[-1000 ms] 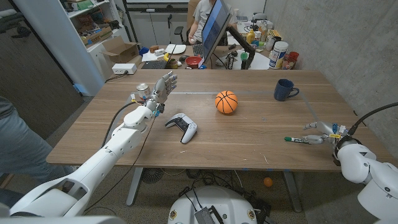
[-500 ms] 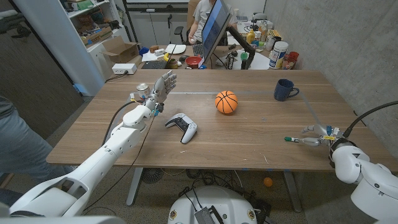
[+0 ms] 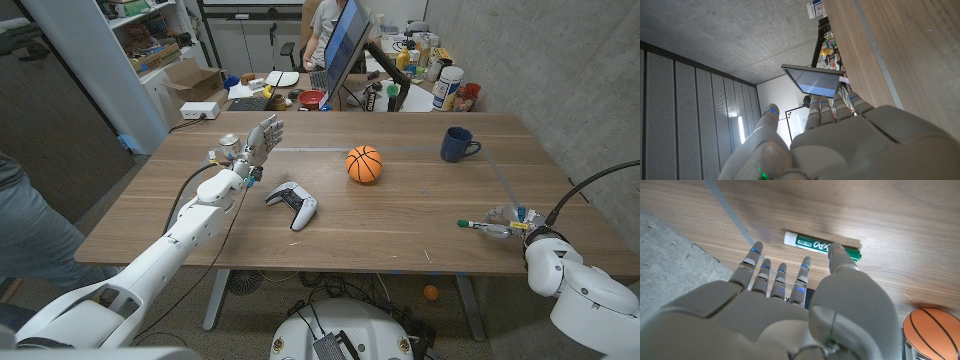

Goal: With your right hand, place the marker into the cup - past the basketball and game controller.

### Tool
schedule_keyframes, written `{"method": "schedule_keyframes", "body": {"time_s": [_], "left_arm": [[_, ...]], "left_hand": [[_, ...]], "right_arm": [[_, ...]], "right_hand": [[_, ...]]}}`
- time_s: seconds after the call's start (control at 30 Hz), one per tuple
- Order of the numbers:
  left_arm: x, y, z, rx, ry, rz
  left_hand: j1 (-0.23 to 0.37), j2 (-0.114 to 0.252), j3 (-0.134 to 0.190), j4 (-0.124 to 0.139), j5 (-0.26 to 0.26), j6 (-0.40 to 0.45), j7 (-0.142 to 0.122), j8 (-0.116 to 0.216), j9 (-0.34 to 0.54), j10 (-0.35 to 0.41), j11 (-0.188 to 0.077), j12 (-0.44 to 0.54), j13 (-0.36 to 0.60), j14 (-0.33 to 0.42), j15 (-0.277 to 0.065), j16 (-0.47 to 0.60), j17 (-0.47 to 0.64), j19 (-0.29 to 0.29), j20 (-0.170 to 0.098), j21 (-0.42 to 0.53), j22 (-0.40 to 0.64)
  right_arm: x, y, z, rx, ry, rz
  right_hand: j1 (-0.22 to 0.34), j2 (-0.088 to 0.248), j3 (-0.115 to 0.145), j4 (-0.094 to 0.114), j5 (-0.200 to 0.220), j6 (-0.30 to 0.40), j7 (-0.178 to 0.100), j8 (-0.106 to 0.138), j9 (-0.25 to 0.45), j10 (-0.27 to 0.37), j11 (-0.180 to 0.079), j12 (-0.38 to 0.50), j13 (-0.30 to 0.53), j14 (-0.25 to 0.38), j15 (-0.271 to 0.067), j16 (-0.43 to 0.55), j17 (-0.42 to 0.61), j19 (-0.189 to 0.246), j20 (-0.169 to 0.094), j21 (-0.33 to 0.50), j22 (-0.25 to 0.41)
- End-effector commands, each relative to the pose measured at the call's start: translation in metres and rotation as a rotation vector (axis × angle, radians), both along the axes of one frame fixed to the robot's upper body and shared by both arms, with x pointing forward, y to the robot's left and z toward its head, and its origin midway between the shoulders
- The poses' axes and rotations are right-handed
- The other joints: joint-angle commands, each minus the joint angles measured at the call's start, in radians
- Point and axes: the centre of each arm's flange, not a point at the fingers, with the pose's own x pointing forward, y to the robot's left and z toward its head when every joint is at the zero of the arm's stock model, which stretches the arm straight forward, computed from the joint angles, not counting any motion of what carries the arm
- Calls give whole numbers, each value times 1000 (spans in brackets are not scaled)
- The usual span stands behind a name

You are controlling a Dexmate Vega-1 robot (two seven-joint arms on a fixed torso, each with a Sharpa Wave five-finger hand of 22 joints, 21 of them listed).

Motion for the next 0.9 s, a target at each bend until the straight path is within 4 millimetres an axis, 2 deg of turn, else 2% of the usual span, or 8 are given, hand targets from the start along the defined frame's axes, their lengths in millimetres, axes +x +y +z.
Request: {"method": "schedule_keyframes", "body": {"time_s": [0.03, 0.13, 0.6, 0.9], "left_arm": [[2, 2, -2, 2, 9, 0], [2, 3, -2, 1, 9, 4], [2, 7, -3, -1, 14, 14], [1, 11, -4, 1, 18, 21]], "left_hand": [[4, 1, 8, -1, 5, 4, 2, 3, 2, 6, -3, 6, 2, -1, 7, 3, 4, 2, 8, 4, 3], [4, 1, 8, -1, 5, 4, 2, 3, 2, 6, -2, 6, 2, -1, 7, 3, 4, 2, 8, 4, 3], [4, 0, 8, -1, 5, 4, 1, 3, 2, 5, -5, 6, 2, -2, 7, 3, 4, 2, 9, 4, 3], [4, 0, 8, -1, 5, 5, 1, 3, 2, 6, -4, 6, 2, -2, 7, 3, 4, 1, 9, 4, 3]], "right_arm": [[10, 3, -7, -6, -19, -4], [12, 2, -9, -4, -18, -5], [20, 1, -12, -21, -20, -4], [23, -1, -16, -44, -28, -9]], "right_hand": [[-4, 8, 0, -1, 7, 11, -6, 4, 2, 11, -2, 11, 5, 8, -3, 9, 5, 3, 8, 3, 3], [1, 13, 1, -4, 10, 26, -13, 10, 2, 19, -15, 13, 5, 16, -10, 12, 4, 10, 5, 6, 3], [14, 18, 0, -12, 15, 58, -16, 20, 3, 40, -23, 18, 5, 35, -25, 18, 1, 20, 5, 9, 3], [44, 33, 7, -24, 21, 112, -26, 39, 4, 65, -36, 22, 5, 65, -42, 29, -1, 39, 3, 14, 3]]}}
